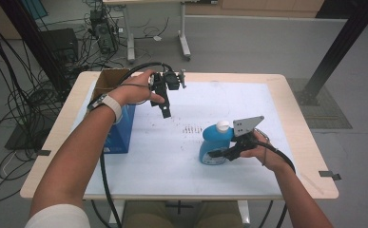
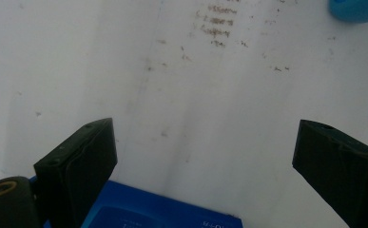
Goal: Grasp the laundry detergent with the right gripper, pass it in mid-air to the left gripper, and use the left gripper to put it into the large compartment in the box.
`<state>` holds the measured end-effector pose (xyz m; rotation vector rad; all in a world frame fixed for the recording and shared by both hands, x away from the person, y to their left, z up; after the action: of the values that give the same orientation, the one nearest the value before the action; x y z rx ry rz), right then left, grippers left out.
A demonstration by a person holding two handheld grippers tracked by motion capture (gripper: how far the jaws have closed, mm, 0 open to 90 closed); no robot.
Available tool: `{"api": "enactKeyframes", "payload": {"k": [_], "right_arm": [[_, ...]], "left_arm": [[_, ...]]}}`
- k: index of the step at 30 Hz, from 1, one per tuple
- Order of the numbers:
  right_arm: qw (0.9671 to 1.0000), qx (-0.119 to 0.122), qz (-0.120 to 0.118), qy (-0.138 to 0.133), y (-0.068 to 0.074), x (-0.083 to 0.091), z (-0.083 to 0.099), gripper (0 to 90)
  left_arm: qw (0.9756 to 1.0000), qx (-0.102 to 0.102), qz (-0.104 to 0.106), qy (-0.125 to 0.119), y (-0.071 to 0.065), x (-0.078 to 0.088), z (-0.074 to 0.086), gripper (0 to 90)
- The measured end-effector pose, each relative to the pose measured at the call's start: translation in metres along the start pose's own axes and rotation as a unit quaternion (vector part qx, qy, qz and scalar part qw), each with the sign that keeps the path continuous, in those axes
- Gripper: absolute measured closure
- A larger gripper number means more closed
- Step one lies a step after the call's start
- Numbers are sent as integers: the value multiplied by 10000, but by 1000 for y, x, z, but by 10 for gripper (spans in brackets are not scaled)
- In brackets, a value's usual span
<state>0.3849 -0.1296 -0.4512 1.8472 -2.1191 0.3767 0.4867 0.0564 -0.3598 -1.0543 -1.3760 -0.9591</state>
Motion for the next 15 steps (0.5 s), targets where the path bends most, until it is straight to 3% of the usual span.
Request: {"api": "enactKeyframes", "payload": {"k": [15], "right_arm": [[10000, -23, 0, -8, 0, 0, 0, 416]], "left_arm": [[10000, -3, -9, -2, 0, 0, 0, 79]]}}
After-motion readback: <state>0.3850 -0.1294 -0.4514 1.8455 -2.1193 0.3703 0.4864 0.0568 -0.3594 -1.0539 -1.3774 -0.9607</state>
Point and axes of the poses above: each handheld gripper's, and its own axes: x roughly backward along the jaws, z roughly out of its underside, y roughly to its left, the point moved 9 cm from there along -x, roughly forward along the jaws, and after that the axes turned 5 degrees about z, right-handed, at the moved point
